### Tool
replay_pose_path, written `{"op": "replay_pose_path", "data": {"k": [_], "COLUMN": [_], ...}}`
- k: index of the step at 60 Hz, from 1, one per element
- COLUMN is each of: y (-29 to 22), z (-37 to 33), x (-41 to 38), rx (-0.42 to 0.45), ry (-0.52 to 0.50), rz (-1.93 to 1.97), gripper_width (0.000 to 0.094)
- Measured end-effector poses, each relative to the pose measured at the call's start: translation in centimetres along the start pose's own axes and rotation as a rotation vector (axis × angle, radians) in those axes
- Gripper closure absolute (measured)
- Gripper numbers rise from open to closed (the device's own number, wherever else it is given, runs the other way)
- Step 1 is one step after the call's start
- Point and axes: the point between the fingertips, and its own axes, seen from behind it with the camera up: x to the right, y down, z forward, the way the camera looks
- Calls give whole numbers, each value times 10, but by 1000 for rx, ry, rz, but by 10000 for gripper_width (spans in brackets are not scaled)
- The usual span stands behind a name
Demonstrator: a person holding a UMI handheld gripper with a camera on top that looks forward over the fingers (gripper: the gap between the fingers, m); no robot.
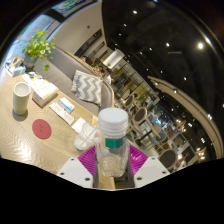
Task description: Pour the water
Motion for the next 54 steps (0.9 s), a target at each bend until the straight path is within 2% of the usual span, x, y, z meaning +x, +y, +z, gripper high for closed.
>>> {"op": "replay_pose_path", "data": {"k": [9, 16, 23, 38, 43, 54], "y": [-97, -154, -189, -202, -194, -187], "z": [-5, -2, 6, 20, 24, 23], "x": [-22, -66, -115, -185, -195, -196], "rx": [54, 96, 132, 121, 94, 102], "ry": [139, 167, 187, 235, 209, 177], "rz": [-354, -592, -835, -1318, -1362, -1356], "gripper_width": [529, 531, 533, 527, 527, 528]}}
